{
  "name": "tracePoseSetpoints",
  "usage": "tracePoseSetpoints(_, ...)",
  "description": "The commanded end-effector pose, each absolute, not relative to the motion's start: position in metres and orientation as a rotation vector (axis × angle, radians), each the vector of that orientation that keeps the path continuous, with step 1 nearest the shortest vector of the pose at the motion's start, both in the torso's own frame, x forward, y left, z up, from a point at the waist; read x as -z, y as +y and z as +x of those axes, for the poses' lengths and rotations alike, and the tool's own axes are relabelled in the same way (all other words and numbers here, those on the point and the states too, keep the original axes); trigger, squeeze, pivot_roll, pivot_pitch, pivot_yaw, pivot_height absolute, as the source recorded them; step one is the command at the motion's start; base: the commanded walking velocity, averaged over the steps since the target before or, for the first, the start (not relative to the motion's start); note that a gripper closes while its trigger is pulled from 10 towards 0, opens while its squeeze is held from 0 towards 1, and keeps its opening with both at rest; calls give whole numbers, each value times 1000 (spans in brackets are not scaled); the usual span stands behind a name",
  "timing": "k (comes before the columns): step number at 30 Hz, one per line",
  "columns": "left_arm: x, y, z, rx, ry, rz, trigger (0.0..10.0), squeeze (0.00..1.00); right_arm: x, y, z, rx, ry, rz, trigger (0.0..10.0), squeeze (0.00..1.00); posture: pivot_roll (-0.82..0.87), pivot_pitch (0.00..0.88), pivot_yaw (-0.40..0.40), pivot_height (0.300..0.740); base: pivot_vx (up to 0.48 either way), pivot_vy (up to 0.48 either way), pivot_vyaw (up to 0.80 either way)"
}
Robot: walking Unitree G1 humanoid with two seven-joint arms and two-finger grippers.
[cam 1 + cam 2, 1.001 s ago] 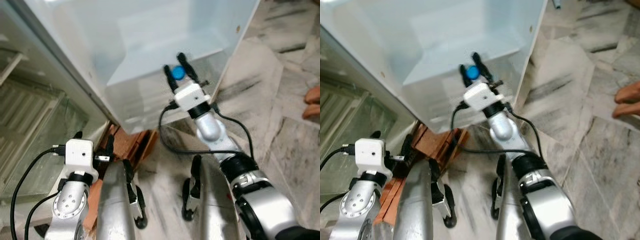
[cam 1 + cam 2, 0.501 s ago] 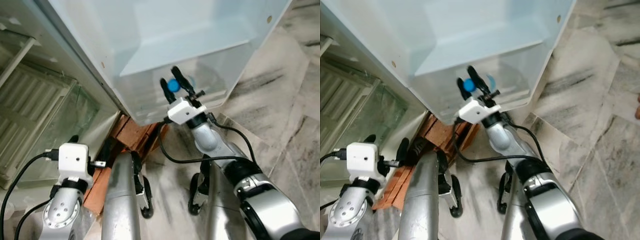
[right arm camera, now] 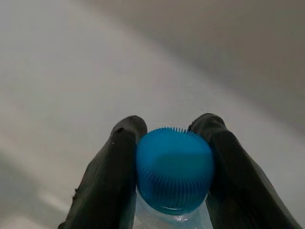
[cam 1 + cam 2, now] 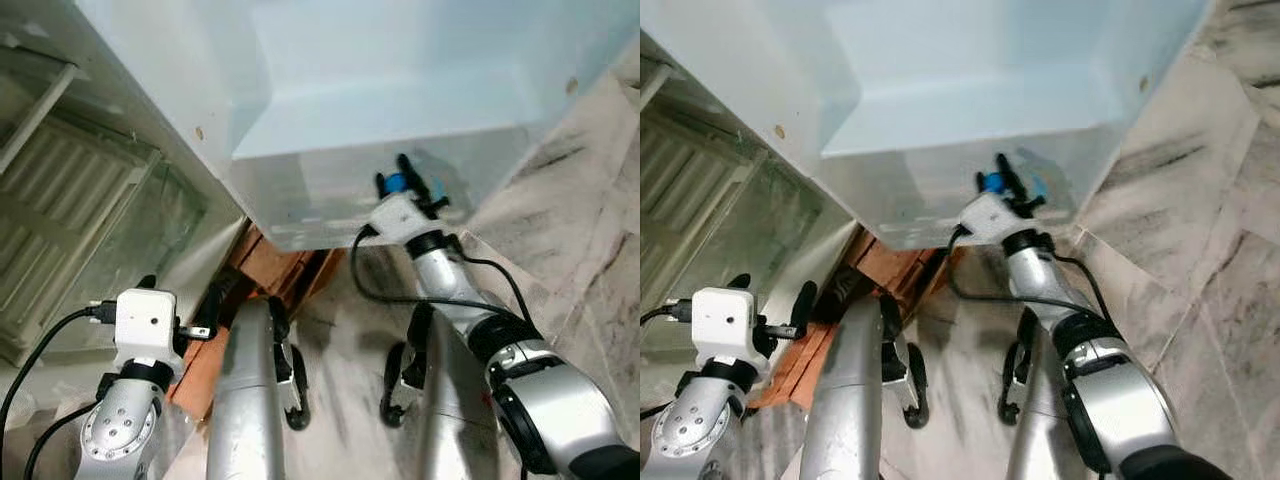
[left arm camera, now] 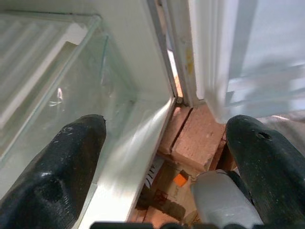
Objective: Restocking fridge
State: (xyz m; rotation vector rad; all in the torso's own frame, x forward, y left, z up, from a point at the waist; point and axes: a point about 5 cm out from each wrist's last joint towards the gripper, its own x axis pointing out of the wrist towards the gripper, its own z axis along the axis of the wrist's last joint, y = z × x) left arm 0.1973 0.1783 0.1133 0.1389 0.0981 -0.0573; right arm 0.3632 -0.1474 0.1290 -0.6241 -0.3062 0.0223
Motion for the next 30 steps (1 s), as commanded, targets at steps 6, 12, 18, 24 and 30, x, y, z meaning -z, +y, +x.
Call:
tracePoseSetpoints(6,-104,181,200,57,134,148,10000,0,-100,-212,352,252,-37,-495,10000,227,284,369,145,572,0,0,0)
tracePoseSetpoints(12,-103,175,212,77,117,142,10000,0,-104,-224,352,326,-32,-436,10000,1000,255,330,147,572,0,0,0)
tracePoseSetpoints(18,-102,171,226,98,96,139,10000,0,-130,-225,365,339,-110,-470,10000,1000,220,280,144,572,0,0,0)
tracePoseSetpoints(24,-101,172,238,97,73,143,10000,0,-152,-210,376,245,-184,-421,10000,1000,186,234,130,572,0,0,0)
tracePoseSetpoints(30,-102,175,257,85,32,157,10000,0,-160,-189,382,107,-193,-388,10000,1000,137,184,119,572,0,0,0)
